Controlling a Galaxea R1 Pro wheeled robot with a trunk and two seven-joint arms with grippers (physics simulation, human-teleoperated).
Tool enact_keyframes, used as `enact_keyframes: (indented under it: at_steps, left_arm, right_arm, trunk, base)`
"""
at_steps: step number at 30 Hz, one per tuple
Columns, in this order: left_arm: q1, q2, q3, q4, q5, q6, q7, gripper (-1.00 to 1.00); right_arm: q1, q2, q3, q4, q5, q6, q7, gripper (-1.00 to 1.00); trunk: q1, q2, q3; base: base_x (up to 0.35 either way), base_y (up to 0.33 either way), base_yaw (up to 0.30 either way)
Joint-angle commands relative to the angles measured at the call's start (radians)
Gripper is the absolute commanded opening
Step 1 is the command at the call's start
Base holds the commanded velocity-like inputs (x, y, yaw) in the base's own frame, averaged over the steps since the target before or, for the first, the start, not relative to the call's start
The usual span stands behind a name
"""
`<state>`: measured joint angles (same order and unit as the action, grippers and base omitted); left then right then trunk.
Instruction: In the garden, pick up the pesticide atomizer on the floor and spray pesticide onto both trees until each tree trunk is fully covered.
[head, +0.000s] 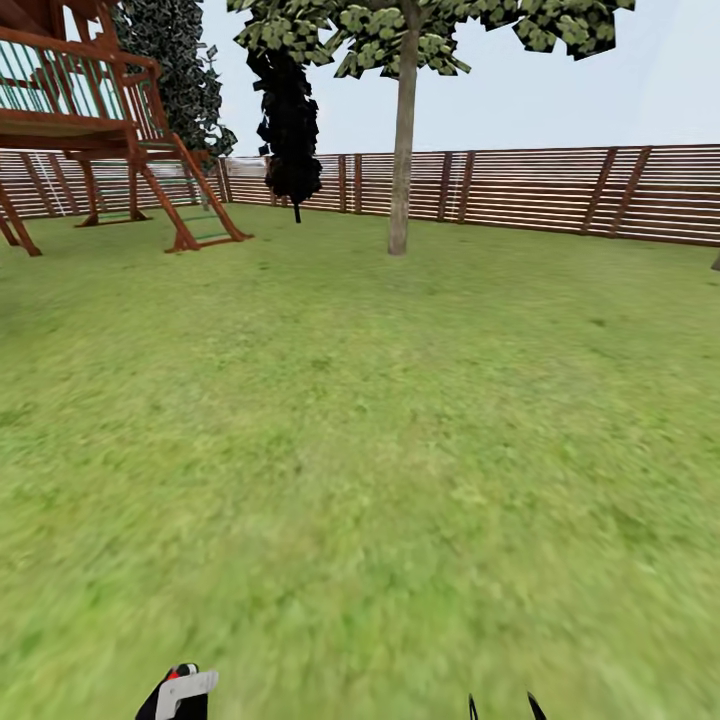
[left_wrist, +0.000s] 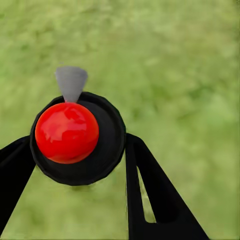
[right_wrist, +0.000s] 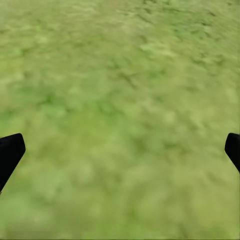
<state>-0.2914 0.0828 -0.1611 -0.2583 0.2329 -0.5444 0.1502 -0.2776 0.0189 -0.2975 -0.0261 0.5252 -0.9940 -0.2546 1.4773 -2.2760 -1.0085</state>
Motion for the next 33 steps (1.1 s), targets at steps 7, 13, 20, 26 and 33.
enact_keyframes:
  at_steps: [7, 13, 20, 26, 33]
  left_arm:
    - [0.0, -0.001, 0.001, 0.0, 0.0, 0.001, 0.0, -1.0]
    - [0.0, -0.002, 0.002, 0.001, 0.002, 0.001, 0.0, -1.0]
    - [0.0, -0.001, 0.002, 0.001, 0.003, 0.001, 0.0, -1.0]
    - [0.0, -0.001, 0.002, 0.001, 0.003, 0.0, 0.0, -1.0]
    - [0.0, 0.0, 0.002, 0.001, 0.003, 0.0, -0.001, -1.0]
  right_arm:
    - [0.0, 0.0, 0.0, 0.0, 0.0, 0.0, 0.0, 1.0]
    - [0.0, 0.0, 0.0, 0.0, 0.0, 0.0, 0.0, 1.0]
    - [0.0, 0.0, 0.0, 0.0, 0.0, 0.0, 0.0, 1.0]
    - [0.0, 0.0, 0.0, 0.0, 0.001, 0.0, 0.0, 1.0]
    - [0.0, 0.0, 0.0, 0.0, 0.001, 0.0, 0.0, 1.0]
  trunk:
    - [0.0, 0.0, 0.0]
    - [0.0, 0.0, 0.0]
    - [0.0, 0.0, 0.0]
    - [0.0, 0.0, 0.0]
    - [0.0, 0.0, 0.0]
  base:
    - [0.337, 0.0, 0.0]
    - [0.337, 0.0, 0.0]
    - [0.338, 0.0, 0.0]
    - [0.338, 0.0, 0.0]
    - [0.338, 0.0, 0.0]
